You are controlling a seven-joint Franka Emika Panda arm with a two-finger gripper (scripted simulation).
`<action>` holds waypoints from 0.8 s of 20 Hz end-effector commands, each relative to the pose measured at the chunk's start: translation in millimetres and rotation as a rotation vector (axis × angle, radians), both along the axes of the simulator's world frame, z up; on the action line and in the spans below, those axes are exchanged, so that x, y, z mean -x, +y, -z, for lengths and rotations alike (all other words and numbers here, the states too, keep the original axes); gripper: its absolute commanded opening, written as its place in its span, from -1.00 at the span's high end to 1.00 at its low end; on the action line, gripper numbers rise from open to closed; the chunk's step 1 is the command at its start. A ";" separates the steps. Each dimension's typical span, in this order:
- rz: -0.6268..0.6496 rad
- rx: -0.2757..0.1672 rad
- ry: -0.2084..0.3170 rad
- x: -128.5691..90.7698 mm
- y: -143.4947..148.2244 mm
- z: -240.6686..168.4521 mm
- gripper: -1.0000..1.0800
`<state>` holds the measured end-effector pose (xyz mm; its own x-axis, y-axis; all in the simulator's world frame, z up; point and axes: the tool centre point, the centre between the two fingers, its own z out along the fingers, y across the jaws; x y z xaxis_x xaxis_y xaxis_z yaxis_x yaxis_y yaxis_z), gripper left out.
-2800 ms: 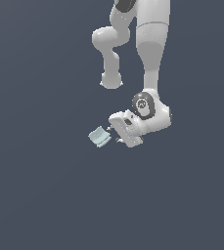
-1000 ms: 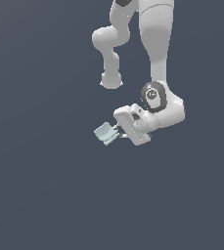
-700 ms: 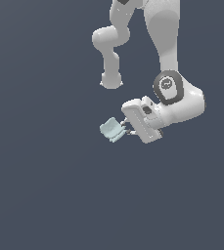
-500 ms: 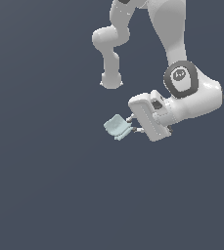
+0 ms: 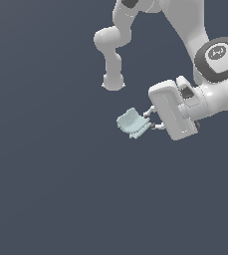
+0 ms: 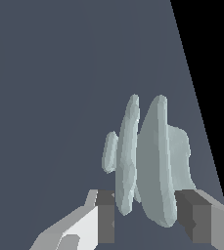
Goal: Pick up the object and move it to a goal position.
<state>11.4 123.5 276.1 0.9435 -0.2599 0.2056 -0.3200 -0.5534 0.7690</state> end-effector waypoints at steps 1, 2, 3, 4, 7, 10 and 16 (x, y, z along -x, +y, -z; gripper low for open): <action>0.001 0.001 0.001 -5.4 8.1 -14.3 1.00; 0.001 0.002 0.000 -7.5 11.2 -19.4 1.00; 0.001 0.002 0.000 -9.6 14.0 -24.2 1.00; 0.001 0.002 0.000 -11.6 16.8 -28.9 1.00; 0.001 0.003 0.000 -17.0 23.9 -41.1 1.00; 0.001 0.005 0.000 -21.1 29.3 -50.2 1.00; 0.001 0.007 -0.001 -26.6 35.9 -61.4 1.00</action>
